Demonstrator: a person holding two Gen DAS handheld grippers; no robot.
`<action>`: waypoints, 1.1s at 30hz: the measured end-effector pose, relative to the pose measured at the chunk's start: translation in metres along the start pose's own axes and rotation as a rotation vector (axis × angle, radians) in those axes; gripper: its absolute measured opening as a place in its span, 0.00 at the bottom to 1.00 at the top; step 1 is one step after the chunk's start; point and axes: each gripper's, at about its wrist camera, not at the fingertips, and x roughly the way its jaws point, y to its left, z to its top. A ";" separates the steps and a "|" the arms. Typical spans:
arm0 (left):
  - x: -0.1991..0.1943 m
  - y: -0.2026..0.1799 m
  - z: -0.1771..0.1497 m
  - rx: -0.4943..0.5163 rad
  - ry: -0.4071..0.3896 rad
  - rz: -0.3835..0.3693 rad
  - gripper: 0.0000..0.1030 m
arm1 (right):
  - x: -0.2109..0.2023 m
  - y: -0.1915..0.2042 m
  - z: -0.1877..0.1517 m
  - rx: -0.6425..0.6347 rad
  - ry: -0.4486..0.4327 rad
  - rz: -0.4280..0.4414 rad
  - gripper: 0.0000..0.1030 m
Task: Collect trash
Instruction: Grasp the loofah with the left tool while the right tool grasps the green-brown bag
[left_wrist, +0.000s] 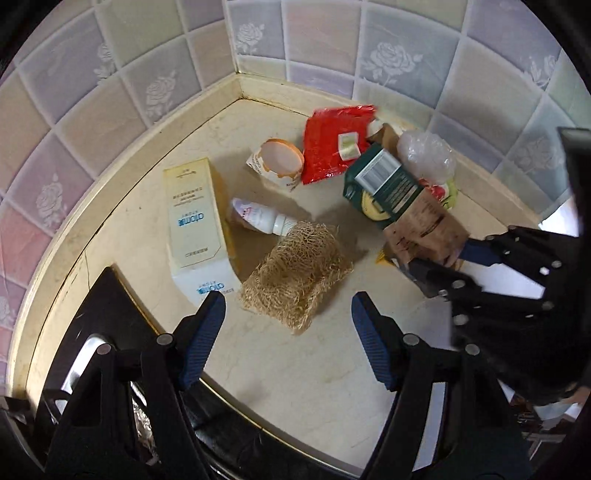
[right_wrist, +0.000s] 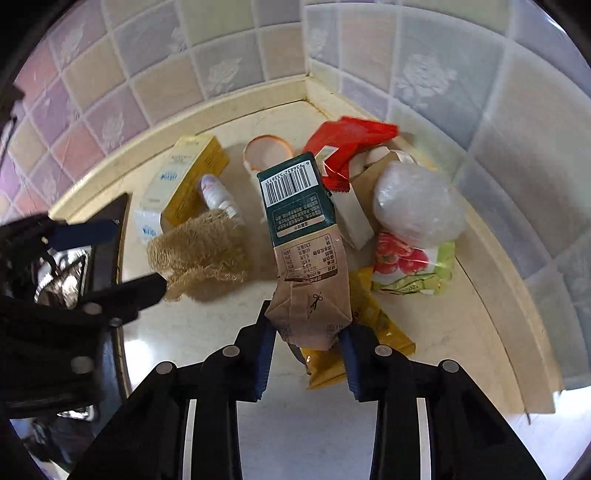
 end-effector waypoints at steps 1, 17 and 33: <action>0.004 -0.001 0.000 0.008 0.003 0.004 0.67 | -0.001 -0.005 0.000 0.017 -0.003 0.010 0.31; 0.057 -0.013 0.008 0.029 0.068 0.057 0.37 | -0.033 -0.025 -0.015 0.139 -0.056 0.140 0.31; -0.031 -0.008 -0.013 -0.182 -0.013 -0.092 0.24 | -0.086 -0.032 -0.027 0.202 -0.178 0.232 0.31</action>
